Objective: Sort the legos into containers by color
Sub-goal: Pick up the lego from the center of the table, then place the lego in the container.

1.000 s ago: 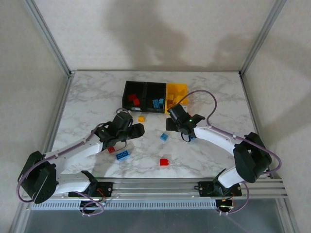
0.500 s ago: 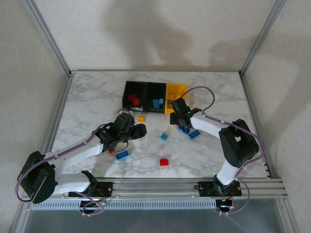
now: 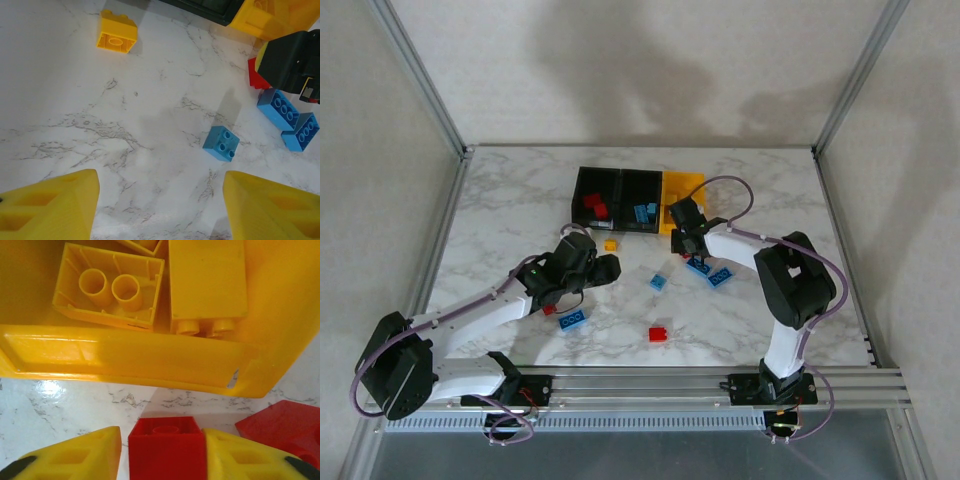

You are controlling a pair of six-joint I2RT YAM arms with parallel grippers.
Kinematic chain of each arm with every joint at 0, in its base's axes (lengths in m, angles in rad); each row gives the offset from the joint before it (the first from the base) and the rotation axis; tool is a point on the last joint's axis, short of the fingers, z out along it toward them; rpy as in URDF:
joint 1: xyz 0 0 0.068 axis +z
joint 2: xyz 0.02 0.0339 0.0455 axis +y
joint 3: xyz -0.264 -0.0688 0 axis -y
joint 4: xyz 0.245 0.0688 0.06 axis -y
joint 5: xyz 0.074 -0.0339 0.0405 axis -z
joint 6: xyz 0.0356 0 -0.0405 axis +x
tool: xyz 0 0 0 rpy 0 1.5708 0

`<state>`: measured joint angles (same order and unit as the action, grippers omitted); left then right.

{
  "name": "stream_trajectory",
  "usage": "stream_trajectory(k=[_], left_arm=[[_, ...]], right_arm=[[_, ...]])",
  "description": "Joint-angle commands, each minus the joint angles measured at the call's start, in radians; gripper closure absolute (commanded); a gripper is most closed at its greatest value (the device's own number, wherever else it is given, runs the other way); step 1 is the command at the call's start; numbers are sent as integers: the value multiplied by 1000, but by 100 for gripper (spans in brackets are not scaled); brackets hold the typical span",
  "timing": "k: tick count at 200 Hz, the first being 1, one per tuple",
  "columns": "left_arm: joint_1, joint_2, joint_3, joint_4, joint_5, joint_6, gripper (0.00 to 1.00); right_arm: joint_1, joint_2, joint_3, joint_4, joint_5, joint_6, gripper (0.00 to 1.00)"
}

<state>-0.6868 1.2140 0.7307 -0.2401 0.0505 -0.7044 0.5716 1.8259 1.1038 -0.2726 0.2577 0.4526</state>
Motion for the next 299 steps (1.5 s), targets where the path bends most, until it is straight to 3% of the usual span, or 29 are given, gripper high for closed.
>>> stream_trajectory(k=[1,46,87,138,213,299], left_arm=[[-7,-19,6,-30,-38,0,34],[0,-36,7,-27,-43,-7,34],[25,-67,1,-25,-37,-19,34],[123,-135,-54,-15,43,-34,32],[325,-253,-100,-34,174,-27,32],[367,-296,-103,-66,204,-18,31]], right_arm=[[-6,17,28,0,-14,-12,65],[-1,-43,16,-18,-29,-21,79],[59,-129,28,-51,-29,-15,80],[166,-138,151,-71,-50,10,80],[223,136,552,-99,-119,-2,80],[225,511,1014,-163,-228,15,80]])
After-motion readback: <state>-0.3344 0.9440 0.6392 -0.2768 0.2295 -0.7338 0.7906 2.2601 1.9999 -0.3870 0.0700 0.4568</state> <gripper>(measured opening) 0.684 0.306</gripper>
